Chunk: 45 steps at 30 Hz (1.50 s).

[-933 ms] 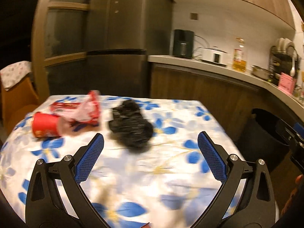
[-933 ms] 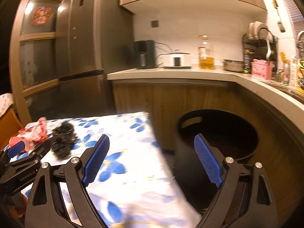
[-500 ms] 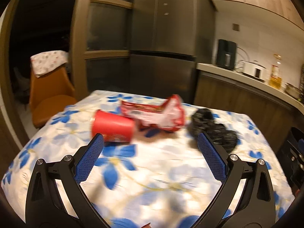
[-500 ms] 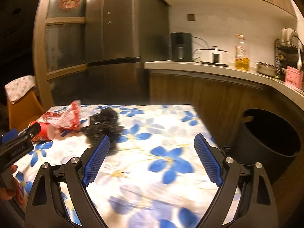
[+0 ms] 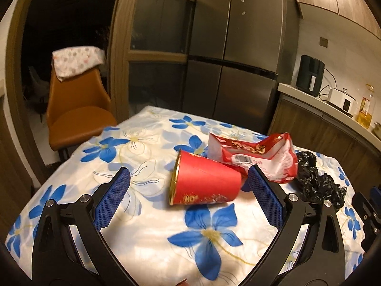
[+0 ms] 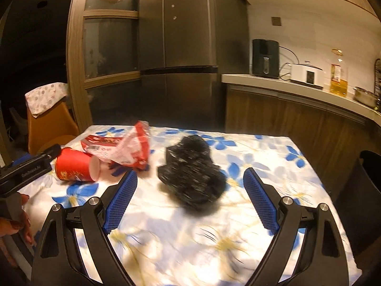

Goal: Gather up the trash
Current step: 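Move both tools back over the remaining trash on the table, then grasp the lying red paper cup by its rim with the left tool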

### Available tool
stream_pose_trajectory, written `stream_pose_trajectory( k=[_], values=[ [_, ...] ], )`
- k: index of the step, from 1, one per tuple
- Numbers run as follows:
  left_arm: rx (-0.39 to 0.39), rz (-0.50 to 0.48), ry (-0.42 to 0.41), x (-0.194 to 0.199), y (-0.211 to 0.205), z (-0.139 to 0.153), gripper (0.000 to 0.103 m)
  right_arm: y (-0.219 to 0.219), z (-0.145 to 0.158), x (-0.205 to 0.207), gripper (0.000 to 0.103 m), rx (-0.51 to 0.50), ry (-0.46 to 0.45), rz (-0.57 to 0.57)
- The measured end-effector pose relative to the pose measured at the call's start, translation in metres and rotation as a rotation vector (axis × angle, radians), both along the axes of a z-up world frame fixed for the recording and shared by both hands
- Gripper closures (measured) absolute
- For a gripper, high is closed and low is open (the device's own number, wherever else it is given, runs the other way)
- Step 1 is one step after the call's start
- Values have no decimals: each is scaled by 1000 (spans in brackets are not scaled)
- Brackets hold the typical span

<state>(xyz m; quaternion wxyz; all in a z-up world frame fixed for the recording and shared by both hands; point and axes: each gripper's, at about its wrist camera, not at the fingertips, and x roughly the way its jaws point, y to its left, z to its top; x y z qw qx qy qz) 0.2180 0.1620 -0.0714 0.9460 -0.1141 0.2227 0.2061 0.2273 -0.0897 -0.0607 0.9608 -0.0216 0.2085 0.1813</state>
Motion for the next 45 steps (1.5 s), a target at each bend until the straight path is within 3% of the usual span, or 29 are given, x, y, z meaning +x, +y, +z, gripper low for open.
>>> stream_pose_trajectory(
  k=[6,12,15,20,28,40,45],
  values=[
    [-13,-46,5,11,14,-3,7,26,-2,14,16,10,6,31],
    [-79,-121,55,29,25,-13,23,44,-5,21,16,2,8,51],
    [-106,-153,70,33,26,-18,37,48,-5,26,16,2,8,51],
    [-139,-207,83,34,26,-23,69,51,-6,29,16,2,14,49],
    [-116,-302,41,23,9,-16,100,49,-5,35,16,16,26,43],
    [-55,-298,-22,-19,-10,-4,101,64,2,49,16,24,34,76],
    [-67,-308,-30,-32,-12,-3,101,82,0,66,16,22,60,96]
  ],
)
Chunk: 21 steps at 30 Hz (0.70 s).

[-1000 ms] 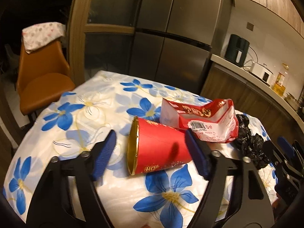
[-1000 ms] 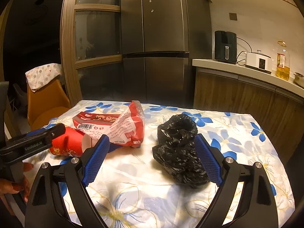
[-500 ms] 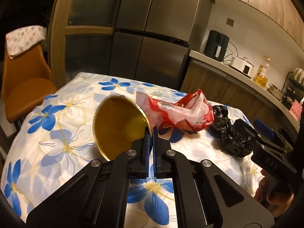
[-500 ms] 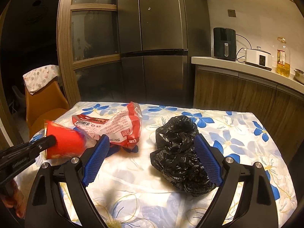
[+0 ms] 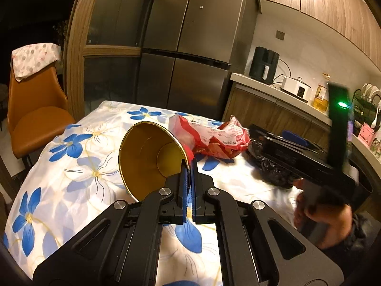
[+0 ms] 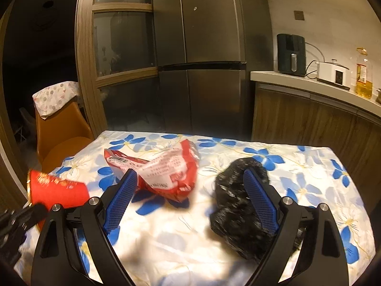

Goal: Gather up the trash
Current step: 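Grasp the lying red paper cup by its rim with the left tool, then grasp the red-white snack bag with the right tool while the left tool holds the cup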

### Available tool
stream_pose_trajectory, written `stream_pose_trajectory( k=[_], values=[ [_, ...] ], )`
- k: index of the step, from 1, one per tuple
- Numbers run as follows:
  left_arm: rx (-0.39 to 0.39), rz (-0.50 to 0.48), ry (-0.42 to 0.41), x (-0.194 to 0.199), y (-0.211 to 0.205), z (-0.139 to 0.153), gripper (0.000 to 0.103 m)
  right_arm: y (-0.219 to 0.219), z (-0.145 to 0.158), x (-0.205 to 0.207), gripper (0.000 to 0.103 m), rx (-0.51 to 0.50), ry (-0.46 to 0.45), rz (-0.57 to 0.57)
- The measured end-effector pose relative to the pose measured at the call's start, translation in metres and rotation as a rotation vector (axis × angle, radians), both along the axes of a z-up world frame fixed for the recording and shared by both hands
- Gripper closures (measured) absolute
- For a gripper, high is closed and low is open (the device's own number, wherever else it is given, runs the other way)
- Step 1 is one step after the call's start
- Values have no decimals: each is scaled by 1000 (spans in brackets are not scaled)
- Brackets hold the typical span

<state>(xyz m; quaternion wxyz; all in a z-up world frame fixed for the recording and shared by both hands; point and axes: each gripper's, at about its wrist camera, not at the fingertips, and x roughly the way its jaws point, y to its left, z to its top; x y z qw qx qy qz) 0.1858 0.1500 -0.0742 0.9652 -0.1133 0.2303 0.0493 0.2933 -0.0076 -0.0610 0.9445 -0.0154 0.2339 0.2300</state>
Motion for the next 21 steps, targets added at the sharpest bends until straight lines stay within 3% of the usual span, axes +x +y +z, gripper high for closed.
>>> stream_pose_trajectory(
  k=[8,10,12,13,16,17,18,21],
  values=[
    [7,12,-9,-13,6,8,101,19,-1,33,16,48,59,-14],
    [14,14,-10,-15,6,9,101,25,-7,41,23,41,93,-2],
    [20,22,-9,-17,6,10,101,30,-17,43,39,30,137,23],
    [18,27,-8,-17,7,10,101,33,-23,43,42,20,156,35],
    [16,40,-4,-17,9,11,101,36,-29,34,67,-3,160,83],
    [16,44,-2,-17,9,12,101,36,-29,32,96,-1,164,96],
    [14,47,-1,-17,9,12,101,35,-28,29,101,2,164,102],
    [0,42,-2,-17,5,14,101,23,-21,16,101,24,137,117]
  ],
)
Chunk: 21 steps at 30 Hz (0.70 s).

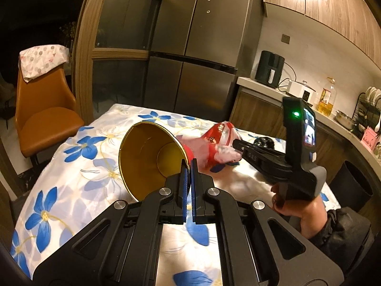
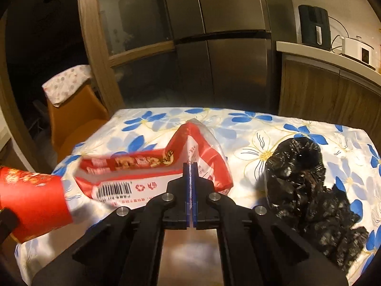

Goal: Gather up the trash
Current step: 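Grasp the red-white snack bag with the right tool while the left tool holds the cup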

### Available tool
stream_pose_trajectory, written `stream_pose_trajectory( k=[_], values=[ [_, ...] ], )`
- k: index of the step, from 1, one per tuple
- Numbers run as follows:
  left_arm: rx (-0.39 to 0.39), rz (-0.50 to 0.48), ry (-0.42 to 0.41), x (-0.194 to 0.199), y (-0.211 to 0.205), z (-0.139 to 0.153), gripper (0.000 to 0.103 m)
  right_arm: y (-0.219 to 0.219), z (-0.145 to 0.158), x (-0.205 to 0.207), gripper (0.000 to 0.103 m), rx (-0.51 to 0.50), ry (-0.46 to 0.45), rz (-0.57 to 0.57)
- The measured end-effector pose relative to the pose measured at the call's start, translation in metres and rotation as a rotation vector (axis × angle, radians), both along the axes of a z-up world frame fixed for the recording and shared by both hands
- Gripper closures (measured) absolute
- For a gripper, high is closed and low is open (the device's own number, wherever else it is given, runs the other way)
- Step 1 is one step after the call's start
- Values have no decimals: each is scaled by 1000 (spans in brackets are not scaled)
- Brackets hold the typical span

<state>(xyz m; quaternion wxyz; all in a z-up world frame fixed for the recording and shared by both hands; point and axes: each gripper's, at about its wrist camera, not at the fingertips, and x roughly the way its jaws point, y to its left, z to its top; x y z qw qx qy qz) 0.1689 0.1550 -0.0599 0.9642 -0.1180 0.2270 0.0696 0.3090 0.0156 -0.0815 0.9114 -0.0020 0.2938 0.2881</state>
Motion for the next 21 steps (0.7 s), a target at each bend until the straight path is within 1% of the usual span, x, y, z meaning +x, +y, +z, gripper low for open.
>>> stream_pose_trajectory(
  k=[2,4,9,12,14,17,21],
  values=[
    [10,-5,-2,0,-5,3,101,-12,7,-10,101,27,-16,1],
    [23,-11,-11,-1,-11,6,101,-31,16,-29,101,43,-54,-3],
    [24,-35,-23,-3,-28,11,101,-77,31,-70,102,80,-109,-22],
    [26,-69,-23,-5,-47,11,101,-103,34,-92,102,86,-125,-29],
    [33,-86,-21,-5,-59,11,101,-118,36,-104,102,101,-120,-28],
    [30,-120,-27,-9,-78,13,101,-142,42,-121,102,102,-153,-60],
    [49,-179,-46,-14,-110,21,101,-180,50,-135,102,99,-188,-128]
  ],
)
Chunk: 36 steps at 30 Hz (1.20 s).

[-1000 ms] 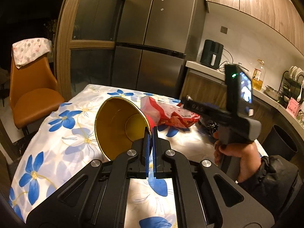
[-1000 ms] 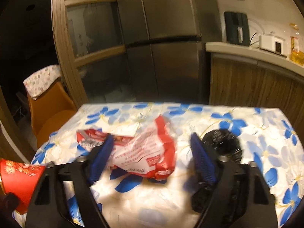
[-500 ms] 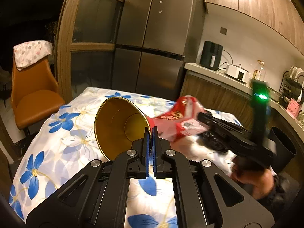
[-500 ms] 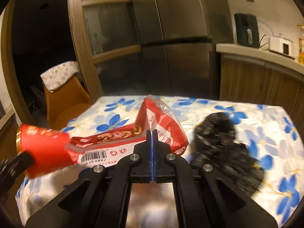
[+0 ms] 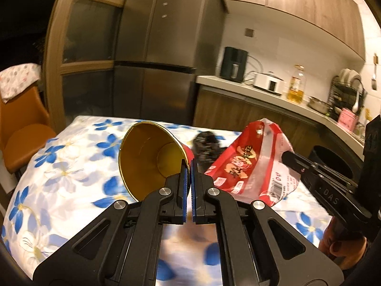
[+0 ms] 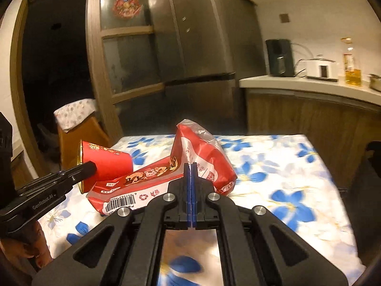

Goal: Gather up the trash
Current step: 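Grasp the red-white snack bag with the right tool while the left tool holds the cup, then carry the red cup and snack bag in both tools over the black bin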

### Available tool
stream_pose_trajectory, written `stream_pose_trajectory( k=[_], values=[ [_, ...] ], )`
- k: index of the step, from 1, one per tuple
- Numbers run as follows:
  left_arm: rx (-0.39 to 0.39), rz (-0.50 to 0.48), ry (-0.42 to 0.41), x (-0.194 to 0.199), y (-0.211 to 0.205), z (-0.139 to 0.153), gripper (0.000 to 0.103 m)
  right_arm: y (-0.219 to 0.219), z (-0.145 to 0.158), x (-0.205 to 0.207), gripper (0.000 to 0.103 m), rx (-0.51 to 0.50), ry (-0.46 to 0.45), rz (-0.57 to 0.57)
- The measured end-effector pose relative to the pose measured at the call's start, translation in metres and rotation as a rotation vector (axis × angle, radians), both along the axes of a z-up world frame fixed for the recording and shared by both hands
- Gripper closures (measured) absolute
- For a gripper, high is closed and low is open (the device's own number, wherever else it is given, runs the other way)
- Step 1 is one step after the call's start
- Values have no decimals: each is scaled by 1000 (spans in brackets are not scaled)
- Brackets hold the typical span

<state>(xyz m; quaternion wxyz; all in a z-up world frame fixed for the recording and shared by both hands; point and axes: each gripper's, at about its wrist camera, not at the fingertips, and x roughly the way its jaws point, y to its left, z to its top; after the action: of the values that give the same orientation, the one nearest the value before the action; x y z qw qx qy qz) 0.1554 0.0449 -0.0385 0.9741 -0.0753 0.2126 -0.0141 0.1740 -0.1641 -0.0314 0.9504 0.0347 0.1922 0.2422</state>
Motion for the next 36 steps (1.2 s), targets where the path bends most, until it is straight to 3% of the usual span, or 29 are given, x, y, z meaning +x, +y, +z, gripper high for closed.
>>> stream_pose_trajectory(
  k=[22,29,36],
  values=[
    [35,-485,-95,61,-257,29,101,-233,32,-21,102,-5,-109,-587],
    [22,-584,-125,78,-316,37,101,-275,30,-17,102,-5,-112,-718],
    [25,-632,-129,90,-354,35,101,-292,22,-12,102,-17,-99,-778]
  ],
)
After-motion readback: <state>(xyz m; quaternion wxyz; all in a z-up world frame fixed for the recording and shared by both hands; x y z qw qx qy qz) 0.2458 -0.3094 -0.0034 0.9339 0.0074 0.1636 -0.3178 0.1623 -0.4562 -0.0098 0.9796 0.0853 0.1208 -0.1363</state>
